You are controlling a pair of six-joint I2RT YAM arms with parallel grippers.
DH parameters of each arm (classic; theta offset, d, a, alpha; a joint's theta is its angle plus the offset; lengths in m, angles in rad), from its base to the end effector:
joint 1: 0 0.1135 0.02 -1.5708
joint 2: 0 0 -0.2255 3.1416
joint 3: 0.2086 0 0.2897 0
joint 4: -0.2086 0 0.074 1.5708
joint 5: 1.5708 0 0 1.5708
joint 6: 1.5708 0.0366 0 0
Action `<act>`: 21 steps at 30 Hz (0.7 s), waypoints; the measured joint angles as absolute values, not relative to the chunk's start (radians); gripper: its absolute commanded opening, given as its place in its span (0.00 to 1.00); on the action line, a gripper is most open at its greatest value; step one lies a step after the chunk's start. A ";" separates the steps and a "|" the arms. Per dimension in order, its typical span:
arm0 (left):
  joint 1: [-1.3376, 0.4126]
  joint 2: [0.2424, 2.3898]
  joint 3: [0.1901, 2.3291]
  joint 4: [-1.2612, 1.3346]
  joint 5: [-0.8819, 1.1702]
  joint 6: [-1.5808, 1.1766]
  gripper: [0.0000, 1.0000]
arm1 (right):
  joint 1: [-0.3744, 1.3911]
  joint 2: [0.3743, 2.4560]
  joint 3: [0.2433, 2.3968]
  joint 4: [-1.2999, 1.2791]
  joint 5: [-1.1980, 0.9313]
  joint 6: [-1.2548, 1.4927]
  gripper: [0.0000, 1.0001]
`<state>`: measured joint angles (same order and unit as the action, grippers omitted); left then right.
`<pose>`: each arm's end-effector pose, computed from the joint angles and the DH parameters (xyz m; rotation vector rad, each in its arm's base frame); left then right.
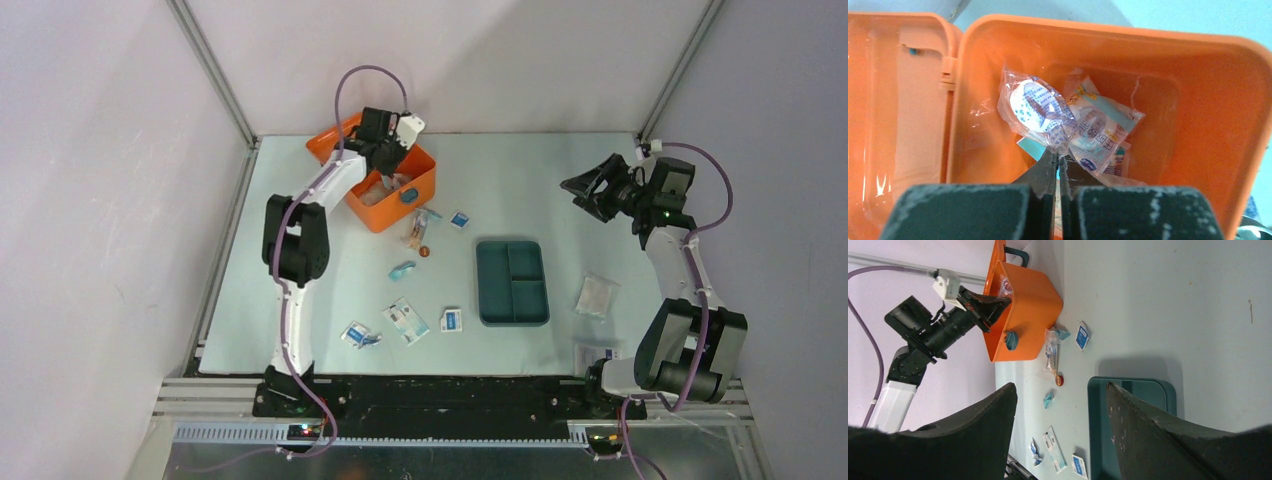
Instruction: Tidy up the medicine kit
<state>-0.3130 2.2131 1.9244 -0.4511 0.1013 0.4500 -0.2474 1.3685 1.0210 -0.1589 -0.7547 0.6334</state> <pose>0.4987 -0.1653 0.1964 0.9064 2.1208 -0.0470 0.3451 -0.0613 0.2455 0.4357 2.0328 1.0162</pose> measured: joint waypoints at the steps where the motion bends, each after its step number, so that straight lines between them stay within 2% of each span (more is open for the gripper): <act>1: -0.315 2.222 1.925 -0.452 0.096 0.464 0.03 | -0.249 1.369 1.021 -0.159 -0.756 0.633 0.70; 10: -0.328 2.294 1.954 -0.475 0.055 0.532 0.05 | -0.254 1.369 1.021 -0.159 -0.758 0.634 0.70; 11: -0.329 2.302 1.967 -0.476 0.046 0.533 0.07 | -0.254 1.369 1.021 -0.159 -0.759 0.634 0.70; 12: -0.329 2.308 1.980 -0.475 0.036 0.534 0.13 | -0.255 1.369 1.021 -0.159 -0.759 0.634 0.70; 16: -0.330 2.324 2.019 -0.474 -0.008 0.542 0.30 | -0.258 1.369 1.021 -0.159 -0.760 0.633 0.70; 21: -0.331 2.325 2.024 -0.473 -0.057 0.550 0.39 | -0.262 1.369 1.021 -0.160 -0.762 0.628 0.69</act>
<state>-0.3313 2.3253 2.0235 -0.4728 -0.0566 0.5495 -0.2615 1.3685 1.0206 -0.1596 -0.7620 0.6277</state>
